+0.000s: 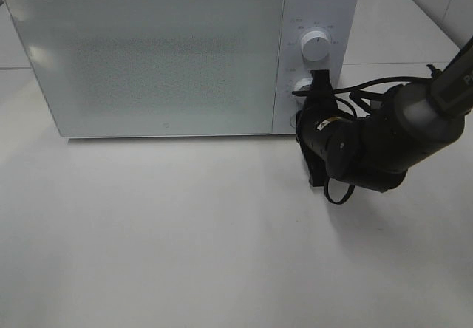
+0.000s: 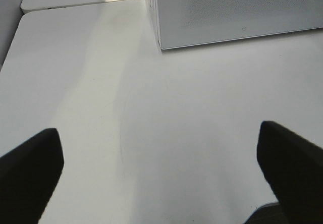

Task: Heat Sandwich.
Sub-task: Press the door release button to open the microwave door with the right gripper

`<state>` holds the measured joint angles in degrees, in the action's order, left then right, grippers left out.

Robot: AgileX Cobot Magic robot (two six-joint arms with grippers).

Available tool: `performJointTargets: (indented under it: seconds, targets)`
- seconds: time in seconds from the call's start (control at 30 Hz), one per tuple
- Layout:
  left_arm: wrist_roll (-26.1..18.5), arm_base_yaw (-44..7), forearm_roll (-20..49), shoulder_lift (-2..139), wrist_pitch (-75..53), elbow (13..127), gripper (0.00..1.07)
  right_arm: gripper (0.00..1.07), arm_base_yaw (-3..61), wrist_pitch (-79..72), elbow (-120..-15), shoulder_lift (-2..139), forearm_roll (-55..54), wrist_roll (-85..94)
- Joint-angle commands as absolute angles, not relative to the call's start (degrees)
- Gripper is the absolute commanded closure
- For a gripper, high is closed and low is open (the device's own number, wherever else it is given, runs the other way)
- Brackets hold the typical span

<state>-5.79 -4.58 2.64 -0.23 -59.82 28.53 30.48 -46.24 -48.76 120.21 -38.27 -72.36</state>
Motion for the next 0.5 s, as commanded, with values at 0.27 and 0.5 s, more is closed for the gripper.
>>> performJointTargets:
  seconds: [0.27, 0.5]
  targets:
    - [-5.61, -4.47, 2.86, -1.55, -58.90, 28.36, 0.05, 1.07, 29.97, -55.29, -51.34, 121.41, -38.62, -71.96]
    - [-5.61, -4.47, 2.86, -1.55, -58.90, 28.36, 0.05, 1.07, 29.97, -63.54, -55.63, 123.59, -39.02, -71.91]
